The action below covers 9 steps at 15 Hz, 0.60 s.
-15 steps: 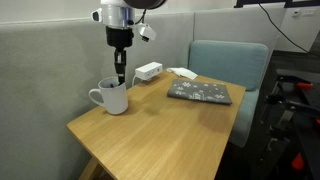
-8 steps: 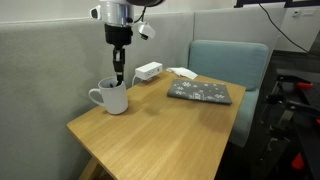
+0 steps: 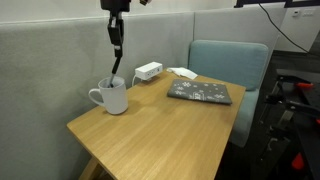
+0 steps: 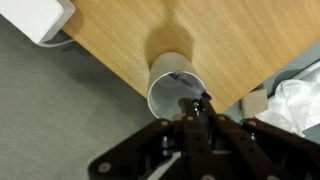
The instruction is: Fold the mat in half and then remove the pen from the mug and put them on the table
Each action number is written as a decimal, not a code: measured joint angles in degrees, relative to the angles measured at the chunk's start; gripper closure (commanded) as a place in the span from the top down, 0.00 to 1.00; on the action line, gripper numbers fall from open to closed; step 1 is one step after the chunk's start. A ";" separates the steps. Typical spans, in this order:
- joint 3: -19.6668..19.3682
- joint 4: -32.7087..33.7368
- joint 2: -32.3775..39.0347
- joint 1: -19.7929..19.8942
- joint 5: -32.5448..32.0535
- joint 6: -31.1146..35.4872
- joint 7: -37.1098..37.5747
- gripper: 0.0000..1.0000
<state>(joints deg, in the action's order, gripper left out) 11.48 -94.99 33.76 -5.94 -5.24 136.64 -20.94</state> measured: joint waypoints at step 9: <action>-0.78 -16.37 -15.22 -1.21 -0.34 2.78 6.93 0.03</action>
<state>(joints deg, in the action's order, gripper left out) 10.70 -111.35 18.54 -7.15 -5.58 139.42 -14.01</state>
